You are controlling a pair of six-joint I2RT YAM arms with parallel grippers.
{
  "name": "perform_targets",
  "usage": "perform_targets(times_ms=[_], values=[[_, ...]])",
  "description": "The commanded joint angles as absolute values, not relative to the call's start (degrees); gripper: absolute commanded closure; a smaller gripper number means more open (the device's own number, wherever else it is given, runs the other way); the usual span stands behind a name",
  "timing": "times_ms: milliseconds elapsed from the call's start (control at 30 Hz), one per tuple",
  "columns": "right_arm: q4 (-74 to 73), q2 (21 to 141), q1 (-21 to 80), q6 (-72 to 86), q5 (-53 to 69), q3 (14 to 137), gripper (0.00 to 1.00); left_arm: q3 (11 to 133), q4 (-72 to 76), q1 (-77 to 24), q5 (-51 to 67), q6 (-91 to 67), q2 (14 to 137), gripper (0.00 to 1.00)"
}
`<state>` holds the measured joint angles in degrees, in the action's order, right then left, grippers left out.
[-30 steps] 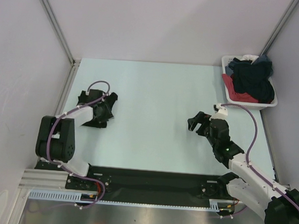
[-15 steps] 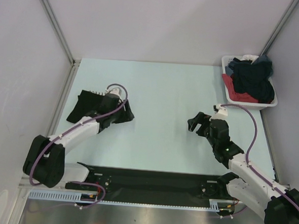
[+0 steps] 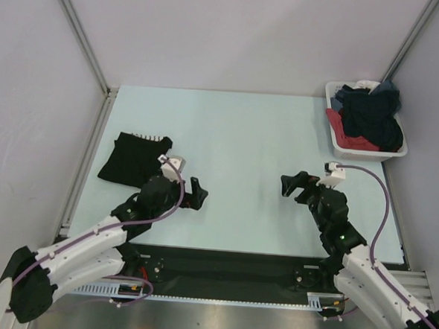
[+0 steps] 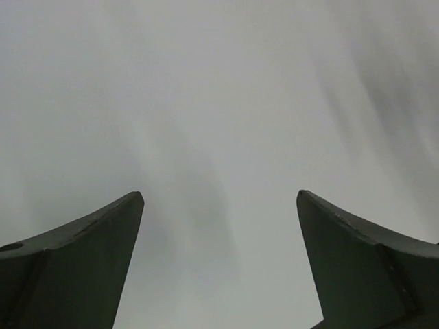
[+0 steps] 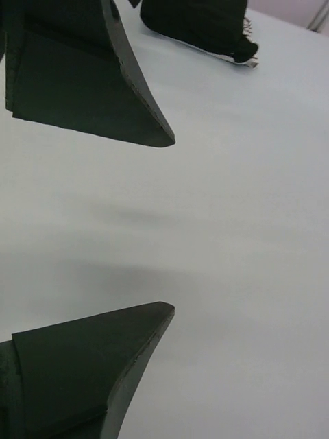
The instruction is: Fold and stack the tank tops
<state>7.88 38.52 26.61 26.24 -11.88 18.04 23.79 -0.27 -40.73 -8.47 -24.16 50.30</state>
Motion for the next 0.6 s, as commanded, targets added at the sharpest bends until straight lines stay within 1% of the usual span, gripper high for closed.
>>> perform_targets(times_ms=[0, 33, 133, 233, 433, 467, 500, 533, 567], values=[[10.47, 32.89, 26.54, 26.7, -16.59, 15.03, 0.0, 21.01, 5.09, -40.96, -9.4, -21.71, 42.73, 0.0], [8.72, 32.35, 26.54, 28.2, -17.13, 15.29, 0.0, 19.87, 5.97, -40.96, -9.75, -21.27, 39.58, 0.0], [5.19, 32.52, 26.54, 25.75, -14.07, 15.82, 0.0, 15.04, 9.66, -40.96, -11.33, -20.04, 34.65, 0.0], [6.15, 34.53, 26.46, 26.89, -13.8, 14.15, 0.0, 12.92, 10.99, -40.96, -10.9, -16.62, 32.7, 0.0], [7.03, 38.49, 26.28, 27.34, -14.76, 15.29, 0.0, 12.66, 11.78, -40.96, -9.05, -15.21, 32.87, 0.0], [7.29, 38.93, 26.28, 26.9, -14.42, 15.29, 0.04, 12.92, 11.69, -40.96, -9.4, -15.21, 33.05, 0.0], [7.82, 38.94, 26.19, 26.63, -13.54, 15.29, 0.05, 13.09, 11.6, -40.96, -9.49, -15.21, 33.57, 0.0], [8.17, 39.02, 26.19, 26.46, -13.19, 15.21, 0.05, 13.18, 11.6, -40.96, -9.23, -15.21, 33.92, 0.0], [8.35, 38.59, 26.19, 26.28, -13.01, 15.03, 0.02, 13.53, 11.51, -40.96, -8.71, -15.12, 34.1, 0.0]])
